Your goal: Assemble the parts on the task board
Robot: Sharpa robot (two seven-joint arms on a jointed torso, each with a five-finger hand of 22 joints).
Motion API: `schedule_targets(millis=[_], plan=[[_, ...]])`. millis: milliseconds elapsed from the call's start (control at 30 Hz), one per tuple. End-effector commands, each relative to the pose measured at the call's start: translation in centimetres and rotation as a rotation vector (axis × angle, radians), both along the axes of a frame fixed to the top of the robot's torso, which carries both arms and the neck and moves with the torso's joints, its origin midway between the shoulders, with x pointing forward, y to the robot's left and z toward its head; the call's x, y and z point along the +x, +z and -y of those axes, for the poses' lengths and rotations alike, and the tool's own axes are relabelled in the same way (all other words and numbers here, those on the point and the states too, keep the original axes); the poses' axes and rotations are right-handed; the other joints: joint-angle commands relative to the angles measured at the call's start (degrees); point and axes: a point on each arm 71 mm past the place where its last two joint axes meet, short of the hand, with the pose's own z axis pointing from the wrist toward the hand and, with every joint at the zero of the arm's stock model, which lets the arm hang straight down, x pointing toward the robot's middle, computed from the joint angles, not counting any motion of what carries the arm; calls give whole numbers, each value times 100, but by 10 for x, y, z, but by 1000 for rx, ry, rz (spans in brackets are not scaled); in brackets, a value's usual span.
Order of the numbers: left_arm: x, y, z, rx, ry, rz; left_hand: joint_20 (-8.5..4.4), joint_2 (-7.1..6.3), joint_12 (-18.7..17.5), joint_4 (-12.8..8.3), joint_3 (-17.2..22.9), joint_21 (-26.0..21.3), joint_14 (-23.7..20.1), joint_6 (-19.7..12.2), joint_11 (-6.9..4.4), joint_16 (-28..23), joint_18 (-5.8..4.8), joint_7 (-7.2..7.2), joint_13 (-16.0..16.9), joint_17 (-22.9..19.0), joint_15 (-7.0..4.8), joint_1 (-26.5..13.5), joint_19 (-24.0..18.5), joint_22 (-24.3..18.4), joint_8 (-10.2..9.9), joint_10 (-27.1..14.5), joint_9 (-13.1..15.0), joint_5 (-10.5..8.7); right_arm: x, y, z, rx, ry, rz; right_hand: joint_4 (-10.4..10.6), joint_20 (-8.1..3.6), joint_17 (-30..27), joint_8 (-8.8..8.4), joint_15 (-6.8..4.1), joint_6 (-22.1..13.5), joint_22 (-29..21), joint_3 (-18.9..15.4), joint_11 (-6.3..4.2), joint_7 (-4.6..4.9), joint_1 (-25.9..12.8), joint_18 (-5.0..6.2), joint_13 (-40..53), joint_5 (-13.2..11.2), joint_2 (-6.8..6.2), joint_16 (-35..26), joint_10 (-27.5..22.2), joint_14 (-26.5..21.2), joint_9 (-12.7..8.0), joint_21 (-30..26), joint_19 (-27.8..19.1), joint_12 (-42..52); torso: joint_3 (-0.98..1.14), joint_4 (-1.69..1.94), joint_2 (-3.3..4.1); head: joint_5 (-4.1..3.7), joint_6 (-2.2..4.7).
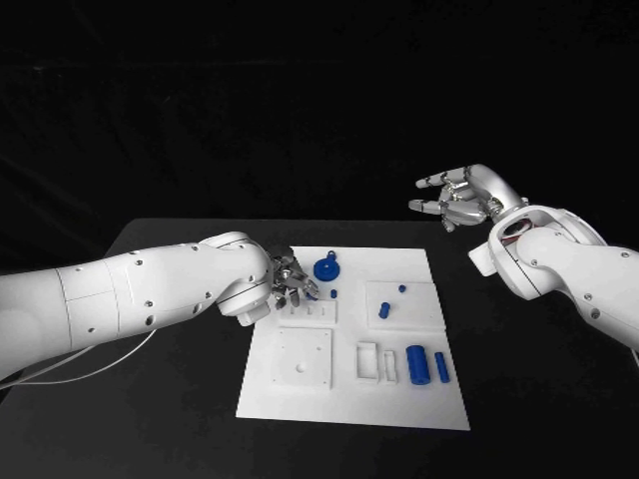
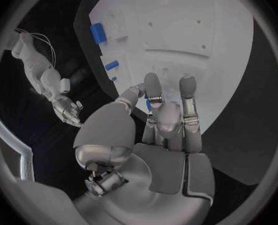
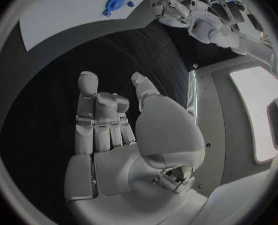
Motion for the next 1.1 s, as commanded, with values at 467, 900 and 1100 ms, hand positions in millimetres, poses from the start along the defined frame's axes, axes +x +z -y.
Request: schedule_targets(millis=[467,900,1100], plan=[[-6,-20,1,77,-41,0,165,153,214,15,-107,-170,51,1033,-47,137,222,-612,-230,223,42,22,52,199,266,281,3625,-78,0,1,-2,7,19,-10,-21,24,-8,-11,7,-54,-6,-18,4,-3,-85,17,-20,107,2,-27,-44,-33,-9,-41,229,-25,-12,-5,6,-3,-81],[-5,-24,2,100,-64,-19,203,246,262,64,-139,-244,59,1096,-43,155,249,-620,-295,260,52,-19,71,276,236,280,3630,-278,0,1,-3,6,22,-17,-16,22,40,-11,6,-56,20,-22,3,-3,-95,16,8,122,5,30,-17,-9,-9,36,241,20,-12,-1,3,-7,-95],[-7,-25,2,112,-81,-39,219,273,296,88,-171,-273,62,1134,-37,174,257,-624,-302,284,58,-29,79,306,225,281,3642,-358,1,0,-3,4,23,-20,-14,22,47,-10,6,-50,25,-25,3,-3,-99,17,12,129,5,37,-15,-8,-9,45,241,27,-10,-6,7,-11,-109]])
